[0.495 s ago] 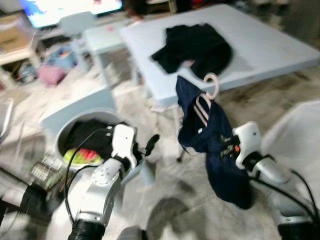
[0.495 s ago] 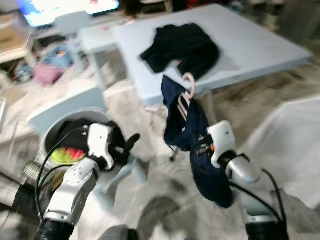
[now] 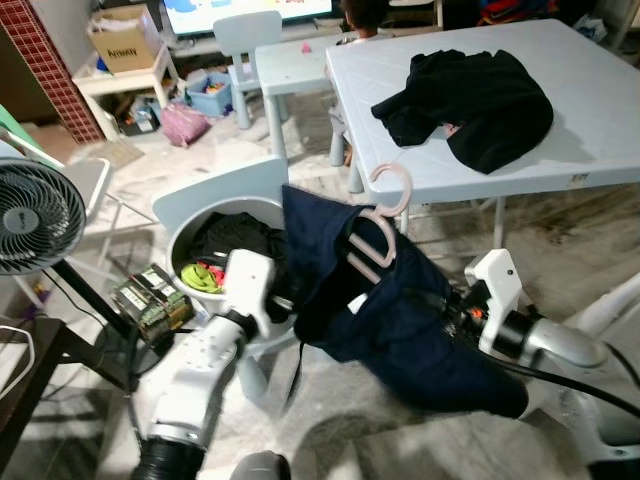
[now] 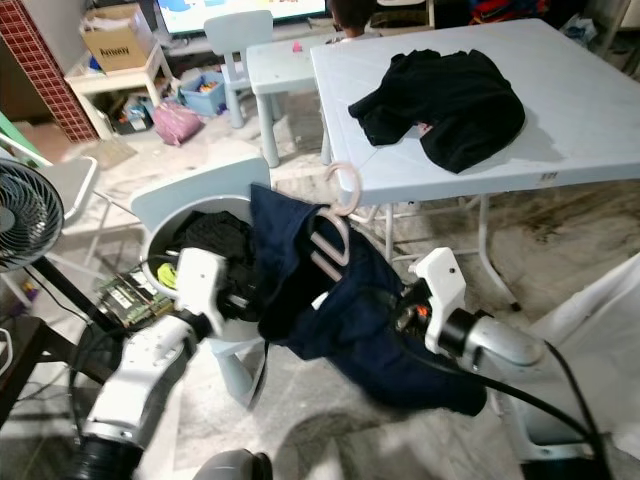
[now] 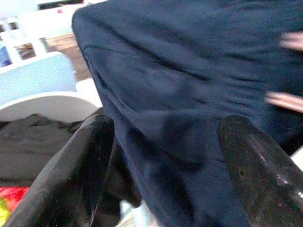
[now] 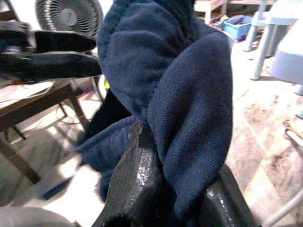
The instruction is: Hang hanger
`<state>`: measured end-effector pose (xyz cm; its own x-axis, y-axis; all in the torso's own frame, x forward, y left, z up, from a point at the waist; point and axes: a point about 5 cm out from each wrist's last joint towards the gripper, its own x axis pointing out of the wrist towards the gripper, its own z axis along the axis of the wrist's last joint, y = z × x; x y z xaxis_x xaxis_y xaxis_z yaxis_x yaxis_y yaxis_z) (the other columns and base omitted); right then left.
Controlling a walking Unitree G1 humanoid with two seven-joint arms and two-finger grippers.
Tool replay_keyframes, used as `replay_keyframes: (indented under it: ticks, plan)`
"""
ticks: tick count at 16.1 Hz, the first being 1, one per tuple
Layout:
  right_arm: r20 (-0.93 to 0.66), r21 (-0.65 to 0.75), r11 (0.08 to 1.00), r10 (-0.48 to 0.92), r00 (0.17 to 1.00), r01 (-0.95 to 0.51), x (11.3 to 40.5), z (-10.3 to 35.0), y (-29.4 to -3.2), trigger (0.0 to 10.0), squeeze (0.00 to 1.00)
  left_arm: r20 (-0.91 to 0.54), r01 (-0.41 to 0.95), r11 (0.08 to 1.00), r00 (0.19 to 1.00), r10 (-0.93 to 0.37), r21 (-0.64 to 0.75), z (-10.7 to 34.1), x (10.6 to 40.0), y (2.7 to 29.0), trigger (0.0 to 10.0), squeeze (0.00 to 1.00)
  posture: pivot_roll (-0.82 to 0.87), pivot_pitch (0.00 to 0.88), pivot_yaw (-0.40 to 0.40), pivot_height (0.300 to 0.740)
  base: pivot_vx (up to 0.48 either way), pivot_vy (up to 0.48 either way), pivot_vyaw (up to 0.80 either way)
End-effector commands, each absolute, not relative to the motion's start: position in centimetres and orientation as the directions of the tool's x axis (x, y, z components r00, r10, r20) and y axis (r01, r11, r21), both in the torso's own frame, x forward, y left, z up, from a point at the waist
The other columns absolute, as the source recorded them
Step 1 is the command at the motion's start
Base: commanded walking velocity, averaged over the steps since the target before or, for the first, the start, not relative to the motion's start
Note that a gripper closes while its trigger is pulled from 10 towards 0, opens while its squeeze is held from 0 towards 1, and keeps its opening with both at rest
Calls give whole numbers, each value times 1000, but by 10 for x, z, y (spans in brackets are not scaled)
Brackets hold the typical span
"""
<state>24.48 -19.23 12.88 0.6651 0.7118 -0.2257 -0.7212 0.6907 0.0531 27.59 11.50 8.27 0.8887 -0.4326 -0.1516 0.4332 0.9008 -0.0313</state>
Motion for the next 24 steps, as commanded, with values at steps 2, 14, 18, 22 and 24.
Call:
replay_keyframes:
  ticks: [2,14,18,22,24]
  plan:
    - [-112,109,636,771,627,-764,243,154,-184,10000,0,-146,401,916,906,-397,-2,84,282,122,10000,0,-115,23,60,740,0,0,0]
    - [-55,188,621,780,623,-761,251,161,-140,10000,0,-43,470,882,881,-471,-28,98,301,102,10000,0,-127,25,61,740,0,0,0]
    - [-57,185,569,820,569,-801,252,161,-122,10000,0,-35,434,901,900,-434,-1,98,307,103,10000,0,-121,24,54,740,0,0,0]
    - [-159,174,541,840,519,-823,239,151,-140,10000,0,21,378,925,925,-378,28,104,314,112,0,0,-124,22,52,740,0,0,0]
    - [-257,103,577,802,539,-810,236,142,-164,10000,0,9,362,931,932,-363,48,103,316,121,0,0,-130,24,56,740,0,0,0]
